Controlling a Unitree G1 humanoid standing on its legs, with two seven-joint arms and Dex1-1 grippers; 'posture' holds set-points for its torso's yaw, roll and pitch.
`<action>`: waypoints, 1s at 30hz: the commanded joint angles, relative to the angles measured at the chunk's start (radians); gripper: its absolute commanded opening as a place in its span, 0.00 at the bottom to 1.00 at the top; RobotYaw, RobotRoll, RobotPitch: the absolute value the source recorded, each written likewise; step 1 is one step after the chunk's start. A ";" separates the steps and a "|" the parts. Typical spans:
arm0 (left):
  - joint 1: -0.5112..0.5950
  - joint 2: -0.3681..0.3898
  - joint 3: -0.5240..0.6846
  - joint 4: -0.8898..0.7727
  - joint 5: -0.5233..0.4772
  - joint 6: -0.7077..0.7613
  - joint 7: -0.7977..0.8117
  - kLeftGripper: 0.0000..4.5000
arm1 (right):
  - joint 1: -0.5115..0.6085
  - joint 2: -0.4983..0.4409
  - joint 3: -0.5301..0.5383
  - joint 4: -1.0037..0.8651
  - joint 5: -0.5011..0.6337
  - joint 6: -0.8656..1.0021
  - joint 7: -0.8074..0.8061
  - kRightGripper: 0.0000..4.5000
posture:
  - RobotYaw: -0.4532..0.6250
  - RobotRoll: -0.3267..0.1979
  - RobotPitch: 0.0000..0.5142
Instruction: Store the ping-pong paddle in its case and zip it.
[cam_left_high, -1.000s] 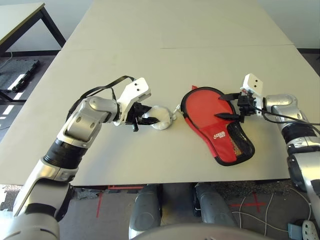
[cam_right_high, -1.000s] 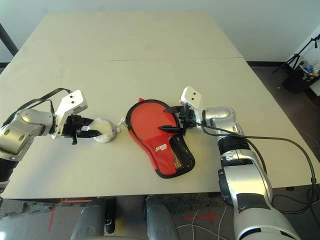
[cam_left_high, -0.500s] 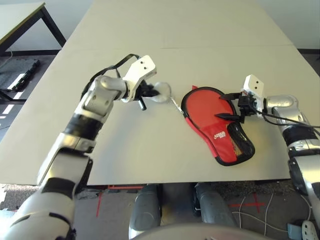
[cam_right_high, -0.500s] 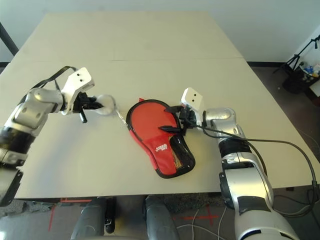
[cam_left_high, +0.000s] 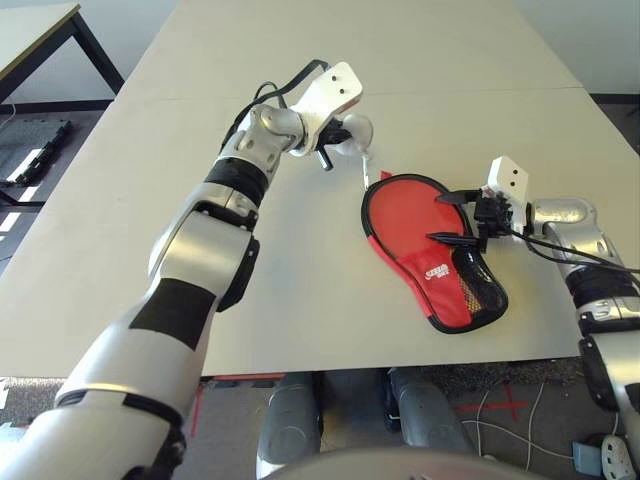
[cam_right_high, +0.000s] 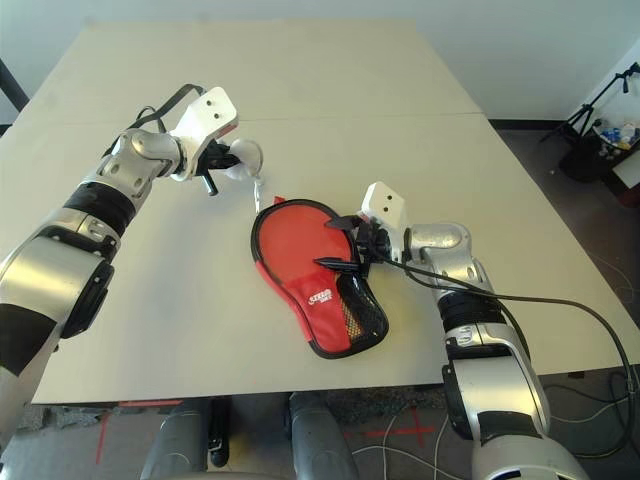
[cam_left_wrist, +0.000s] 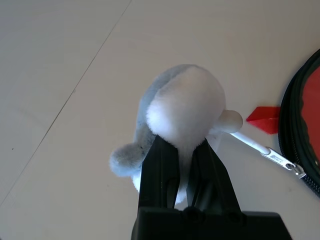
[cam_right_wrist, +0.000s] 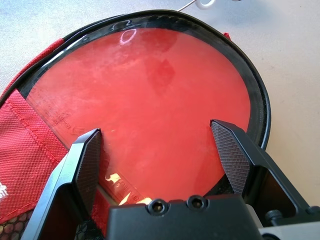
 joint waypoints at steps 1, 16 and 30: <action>-0.047 -0.034 0.028 0.024 0.017 -0.023 0.063 0.02 | 0.078 0.003 0.056 -0.004 -0.037 0.048 0.005 1.00 | 0.29 0.62 0.34; -0.096 -0.306 0.128 -0.001 -0.048 -0.046 0.035 0.39 | 0.135 0.003 0.053 -0.077 -0.025 0.085 -0.050 1.00 | 0.26 0.62 0.34; -0.136 -0.223 0.160 -0.021 -0.043 -0.061 0.008 0.99 | 0.110 0.017 0.066 -0.037 -0.035 0.067 -0.061 1.00 | 0.29 0.62 0.35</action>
